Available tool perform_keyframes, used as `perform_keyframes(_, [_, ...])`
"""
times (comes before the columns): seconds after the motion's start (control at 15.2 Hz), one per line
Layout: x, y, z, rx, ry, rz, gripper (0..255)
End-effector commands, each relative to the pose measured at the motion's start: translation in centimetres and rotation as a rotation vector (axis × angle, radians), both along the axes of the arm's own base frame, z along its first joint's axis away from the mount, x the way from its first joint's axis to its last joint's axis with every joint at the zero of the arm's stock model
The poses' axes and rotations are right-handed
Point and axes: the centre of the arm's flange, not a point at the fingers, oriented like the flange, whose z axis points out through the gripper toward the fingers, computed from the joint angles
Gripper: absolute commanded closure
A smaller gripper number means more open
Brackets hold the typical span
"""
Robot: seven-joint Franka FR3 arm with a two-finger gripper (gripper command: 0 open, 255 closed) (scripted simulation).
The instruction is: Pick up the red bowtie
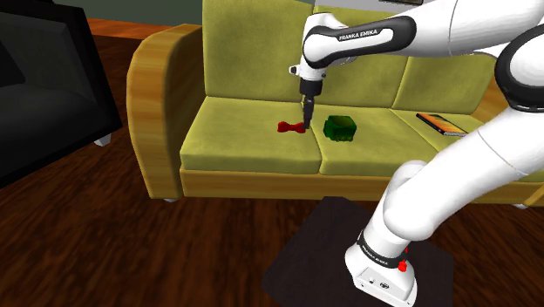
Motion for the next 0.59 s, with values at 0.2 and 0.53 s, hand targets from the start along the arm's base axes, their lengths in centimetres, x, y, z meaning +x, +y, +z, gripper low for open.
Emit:
perform_keyframes(0.2, [4.9, -3.3, -2.4, 0.009, -0.023, 0.137, 0])
perform_keyframes(0.53, [7.8, -4.8, -4.6, 0.014, -0.036, 0.209, 0])
